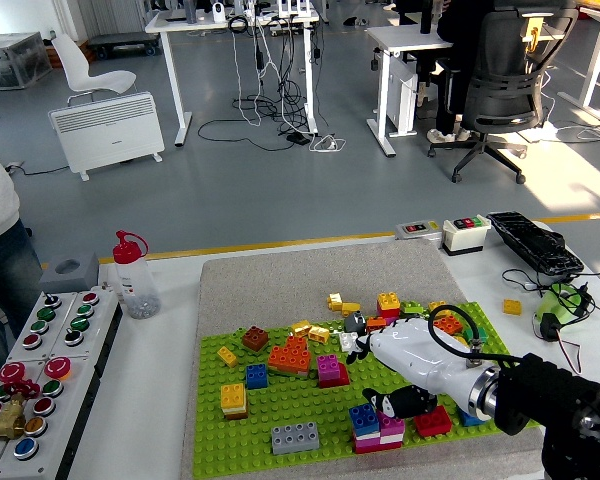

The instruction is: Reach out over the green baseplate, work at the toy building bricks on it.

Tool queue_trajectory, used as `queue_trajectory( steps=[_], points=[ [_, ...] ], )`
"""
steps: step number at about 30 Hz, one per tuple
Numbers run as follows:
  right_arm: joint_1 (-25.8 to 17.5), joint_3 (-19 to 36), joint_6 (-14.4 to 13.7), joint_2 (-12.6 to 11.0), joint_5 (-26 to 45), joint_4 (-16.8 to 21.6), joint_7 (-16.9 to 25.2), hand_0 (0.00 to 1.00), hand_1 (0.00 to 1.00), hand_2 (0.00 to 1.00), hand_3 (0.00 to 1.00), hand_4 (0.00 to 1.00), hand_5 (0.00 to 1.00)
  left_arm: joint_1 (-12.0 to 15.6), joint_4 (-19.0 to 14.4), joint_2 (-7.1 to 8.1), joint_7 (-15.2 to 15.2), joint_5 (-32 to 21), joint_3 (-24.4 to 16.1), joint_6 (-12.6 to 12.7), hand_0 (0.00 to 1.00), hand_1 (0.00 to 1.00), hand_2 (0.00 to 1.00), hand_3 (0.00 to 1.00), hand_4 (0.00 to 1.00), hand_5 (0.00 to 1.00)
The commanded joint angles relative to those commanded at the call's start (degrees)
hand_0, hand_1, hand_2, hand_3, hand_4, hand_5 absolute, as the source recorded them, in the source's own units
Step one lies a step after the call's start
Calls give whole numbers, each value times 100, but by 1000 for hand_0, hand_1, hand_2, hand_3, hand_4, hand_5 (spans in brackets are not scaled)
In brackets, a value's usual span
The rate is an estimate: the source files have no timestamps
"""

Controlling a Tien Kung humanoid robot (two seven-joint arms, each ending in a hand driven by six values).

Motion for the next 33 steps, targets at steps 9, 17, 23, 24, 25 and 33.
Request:
queue_trajectory(
  steps=[9,17,23,24,25,33],
  points=[
    [-359,226,-419,-121,-139,0,531,397,515,597,564,216,168,2,0,-3,2,16,-16,-2,726,760,766,669,473,998],
    [-577,94,-613,-180,-517,0,914,416,519,590,554,68,131,-2,0,-5,1,15,-20,-1,724,760,765,668,472,998],
    [-670,-14,-816,-161,-707,0,1066,410,508,583,545,51,109,0,0,-10,5,26,-30,-1,723,760,765,668,472,998],
    [-677,-38,-830,-150,-720,0,1077,410,508,583,545,51,109,1,0,-11,7,31,-32,-1,723,760,765,668,472,998],
    [-682,-64,-837,-137,-730,0,1085,410,508,583,545,51,109,2,0,-12,8,33,-32,-1,723,760,765,668,472,998],
    [-674,-224,-829,-49,-743,0,1088,405,507,582,541,55,110,9,0,-14,12,42,-29,-1,724,760,765,668,472,998]
  ],
)
